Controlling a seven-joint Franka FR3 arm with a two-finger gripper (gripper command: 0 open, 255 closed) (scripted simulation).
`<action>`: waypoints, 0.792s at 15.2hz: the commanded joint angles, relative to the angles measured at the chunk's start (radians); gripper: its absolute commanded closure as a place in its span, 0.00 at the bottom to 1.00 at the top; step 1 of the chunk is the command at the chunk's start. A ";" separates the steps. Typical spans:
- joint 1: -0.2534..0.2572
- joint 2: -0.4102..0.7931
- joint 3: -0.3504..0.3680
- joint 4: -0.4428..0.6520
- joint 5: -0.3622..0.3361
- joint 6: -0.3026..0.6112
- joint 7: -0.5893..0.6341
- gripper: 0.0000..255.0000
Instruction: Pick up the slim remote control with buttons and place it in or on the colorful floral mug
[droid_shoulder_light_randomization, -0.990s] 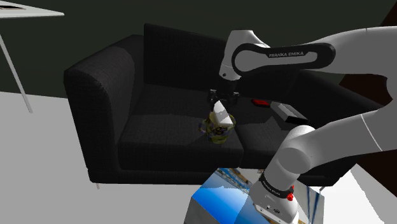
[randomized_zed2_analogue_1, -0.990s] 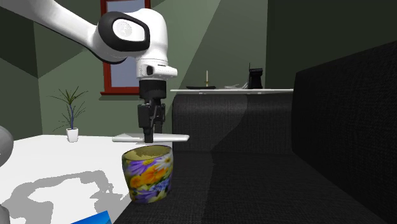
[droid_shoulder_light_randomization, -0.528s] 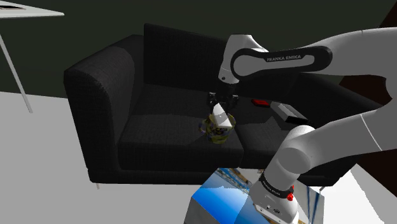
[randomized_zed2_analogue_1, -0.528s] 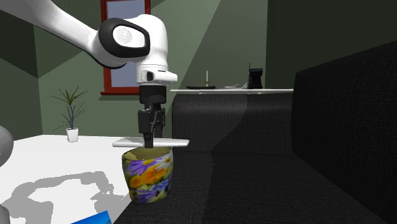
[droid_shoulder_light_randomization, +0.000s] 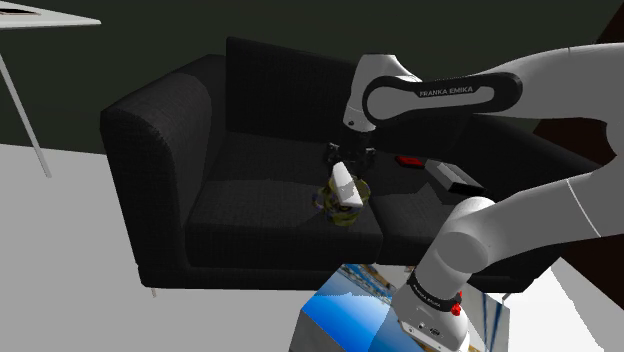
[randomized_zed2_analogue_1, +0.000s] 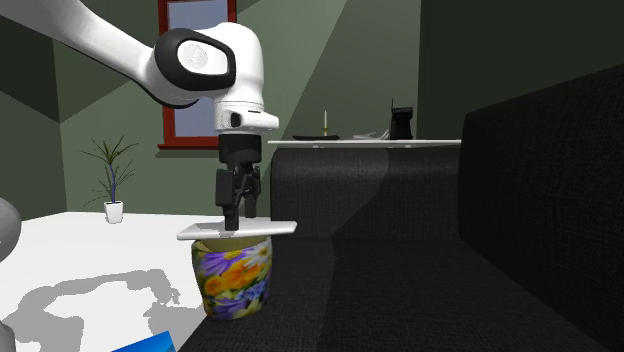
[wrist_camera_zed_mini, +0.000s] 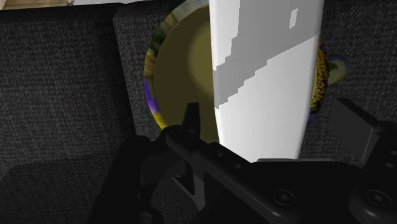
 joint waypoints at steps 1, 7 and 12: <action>0.000 -0.007 -0.001 0.029 -0.001 -0.036 0.000 0.00; -0.002 -0.016 -0.005 0.117 -0.004 -0.133 0.000 0.00; -0.002 -0.016 -0.005 0.117 -0.004 -0.133 0.000 0.00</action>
